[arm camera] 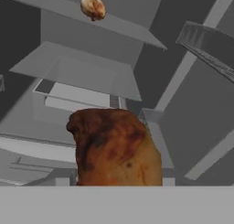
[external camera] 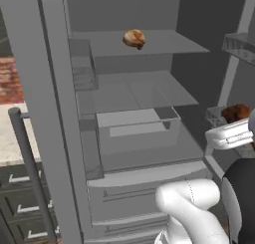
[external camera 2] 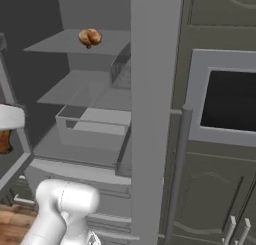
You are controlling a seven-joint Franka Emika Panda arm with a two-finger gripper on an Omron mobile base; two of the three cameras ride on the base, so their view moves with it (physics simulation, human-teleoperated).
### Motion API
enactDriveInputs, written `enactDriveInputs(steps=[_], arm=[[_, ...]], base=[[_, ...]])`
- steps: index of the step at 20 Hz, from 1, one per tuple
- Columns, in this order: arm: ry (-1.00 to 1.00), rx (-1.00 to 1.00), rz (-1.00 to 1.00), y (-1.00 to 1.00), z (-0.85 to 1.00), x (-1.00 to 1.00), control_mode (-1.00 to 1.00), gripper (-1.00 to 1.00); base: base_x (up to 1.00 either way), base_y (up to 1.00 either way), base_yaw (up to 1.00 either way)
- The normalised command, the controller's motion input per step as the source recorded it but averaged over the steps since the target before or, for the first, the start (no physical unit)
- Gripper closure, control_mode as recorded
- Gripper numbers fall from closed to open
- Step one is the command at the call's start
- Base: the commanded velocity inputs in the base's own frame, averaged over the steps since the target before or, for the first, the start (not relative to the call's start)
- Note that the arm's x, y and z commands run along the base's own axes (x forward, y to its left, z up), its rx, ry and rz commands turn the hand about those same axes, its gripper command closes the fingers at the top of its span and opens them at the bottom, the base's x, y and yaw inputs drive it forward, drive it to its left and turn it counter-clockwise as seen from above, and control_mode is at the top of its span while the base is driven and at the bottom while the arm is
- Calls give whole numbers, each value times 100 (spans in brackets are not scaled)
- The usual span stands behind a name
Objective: Gather the avocado and squash from the fridge and place them on a tray on the dining counter. Then gather the chicken drumsticks from the fridge and place them on the other tray.
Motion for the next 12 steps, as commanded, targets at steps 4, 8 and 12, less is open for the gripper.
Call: enactDriveInputs(steps=[4,8,12], arm=[[0,0,0,0,0,0,100,100],[0,0,0,0,0,0,100,100],[0,0,0,0,0,0,100,100]], base=[[-91,1,-2],[-85,0,-17],[-63,-5,-36]])
